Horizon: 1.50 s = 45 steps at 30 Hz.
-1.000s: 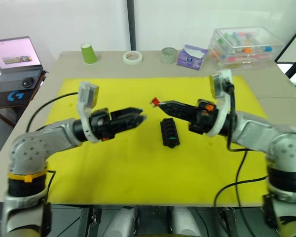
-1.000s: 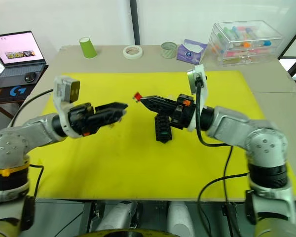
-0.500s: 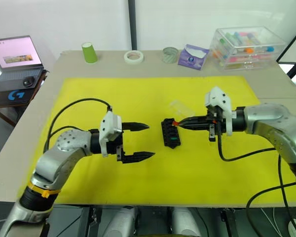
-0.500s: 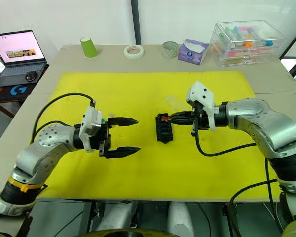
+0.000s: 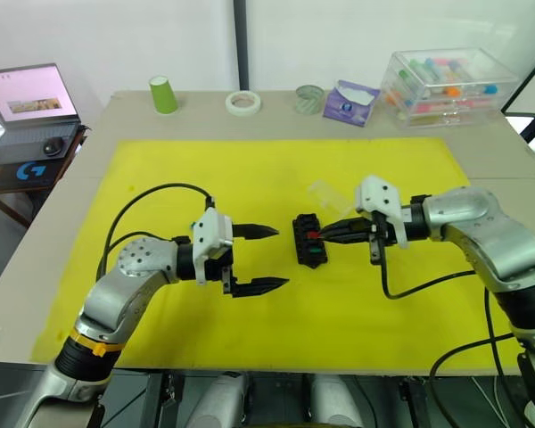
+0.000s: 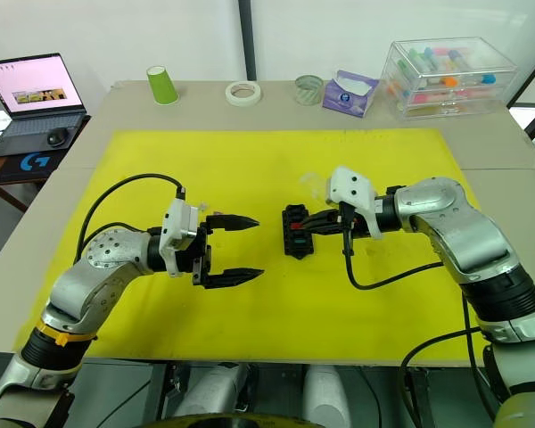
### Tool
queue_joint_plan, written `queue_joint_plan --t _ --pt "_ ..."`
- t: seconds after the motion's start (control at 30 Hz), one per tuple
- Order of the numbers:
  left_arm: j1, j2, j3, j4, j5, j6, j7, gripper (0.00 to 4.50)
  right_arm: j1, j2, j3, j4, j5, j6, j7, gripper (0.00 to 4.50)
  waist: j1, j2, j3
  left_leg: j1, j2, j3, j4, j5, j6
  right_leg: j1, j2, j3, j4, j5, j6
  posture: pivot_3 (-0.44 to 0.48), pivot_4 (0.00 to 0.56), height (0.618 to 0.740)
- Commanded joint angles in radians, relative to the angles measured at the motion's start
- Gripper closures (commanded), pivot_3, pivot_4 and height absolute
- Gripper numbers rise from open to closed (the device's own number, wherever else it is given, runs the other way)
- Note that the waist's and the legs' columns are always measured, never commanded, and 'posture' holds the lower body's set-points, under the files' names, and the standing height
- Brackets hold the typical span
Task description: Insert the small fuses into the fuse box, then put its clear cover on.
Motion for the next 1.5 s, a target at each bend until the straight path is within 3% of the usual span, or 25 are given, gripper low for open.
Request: queue_joint_plan --t 0.03,1.5 --pt "-0.011 -0.006 0.008 0.001 0.009 -0.028 -0.012 0.03 -0.026 0.012 -0.006 0.012 -0.039 -0.034 0.027 4.50 0.000 0.000 0.000 0.000 0.000 0.000 0.000 0.000 0.000 0.000 0.000 0.000 0.000 0.000 0.000 0.000 0.150 0.740" --pt "-0.013 -0.025 0.014 0.008 0.034 -0.029 -0.019 0.03 -0.068 0.093 0.008 0.136 -0.183 -0.121 0.158 4.50 -0.003 0.000 0.000 0.000 0.000 0.000 0.001 0.000 0.000 0.000 0.000 0.000 0.000 0.000 0.000 0.000 0.150 0.740"
